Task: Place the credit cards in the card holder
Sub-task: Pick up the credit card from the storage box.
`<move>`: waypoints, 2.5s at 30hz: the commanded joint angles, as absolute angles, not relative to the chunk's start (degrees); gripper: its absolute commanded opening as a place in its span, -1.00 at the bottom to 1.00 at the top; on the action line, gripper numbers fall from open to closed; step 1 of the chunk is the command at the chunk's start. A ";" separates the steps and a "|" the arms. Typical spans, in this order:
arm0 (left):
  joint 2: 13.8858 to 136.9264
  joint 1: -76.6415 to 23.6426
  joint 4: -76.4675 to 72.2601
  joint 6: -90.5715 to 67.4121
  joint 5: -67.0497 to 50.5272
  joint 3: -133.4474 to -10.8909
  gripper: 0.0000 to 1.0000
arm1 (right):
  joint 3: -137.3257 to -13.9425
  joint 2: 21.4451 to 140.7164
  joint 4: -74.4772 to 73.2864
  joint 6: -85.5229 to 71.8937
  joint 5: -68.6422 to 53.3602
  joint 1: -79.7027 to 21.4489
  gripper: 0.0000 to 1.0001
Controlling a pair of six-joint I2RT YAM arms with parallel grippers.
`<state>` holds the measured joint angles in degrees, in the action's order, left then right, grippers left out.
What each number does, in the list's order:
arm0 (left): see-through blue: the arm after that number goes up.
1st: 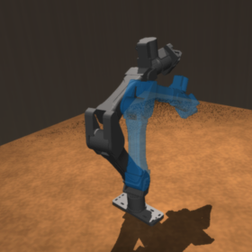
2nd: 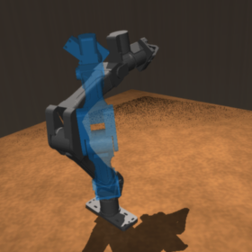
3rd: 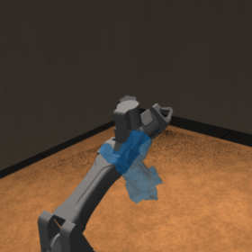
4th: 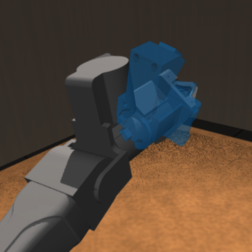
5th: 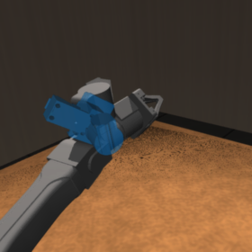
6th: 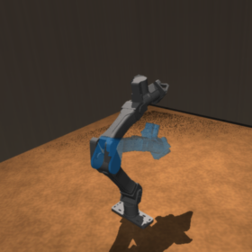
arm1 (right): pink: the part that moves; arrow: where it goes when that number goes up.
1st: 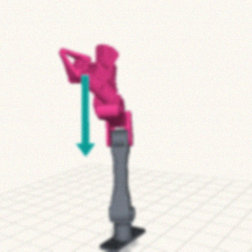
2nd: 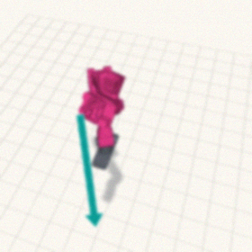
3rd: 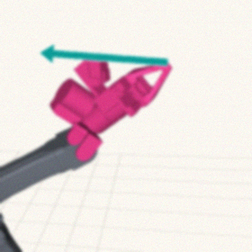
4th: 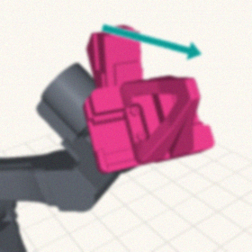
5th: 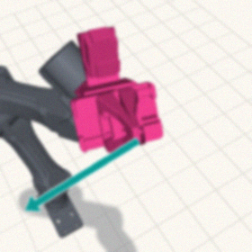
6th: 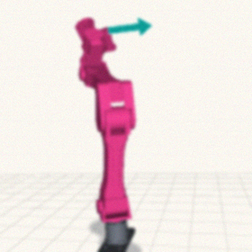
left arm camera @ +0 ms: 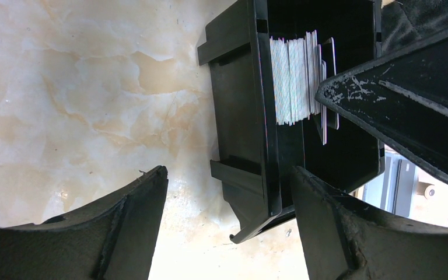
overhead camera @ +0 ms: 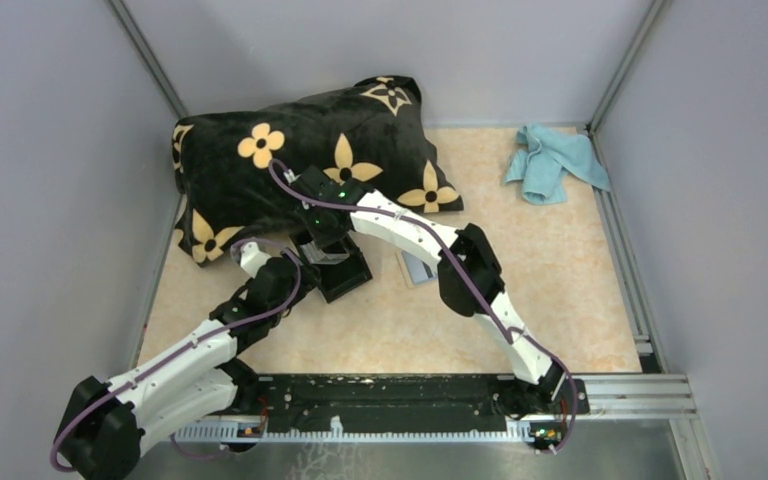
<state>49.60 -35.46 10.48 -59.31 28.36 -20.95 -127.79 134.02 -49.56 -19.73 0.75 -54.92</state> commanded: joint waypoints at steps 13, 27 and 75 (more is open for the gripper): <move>49.43 -34.90 11.98 -59.44 28.43 -23.48 0.63 | -121.85 122.91 -45.69 -19.36 3.31 -55.82 -0.75; 49.75 -34.89 8.53 -51.60 27.93 -28.20 0.69 | -111.53 113.63 -41.32 -16.15 8.53 -55.66 -1.00; 68.47 -34.98 -39.25 -31.57 -45.26 -27.19 0.49 | -55.40 61.70 -28.05 -21.86 -27.58 -41.25 -1.00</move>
<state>67.05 -35.20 -36.18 -32.86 -41.25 -27.27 -55.53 62.19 -32.34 -21.26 -22.20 -42.65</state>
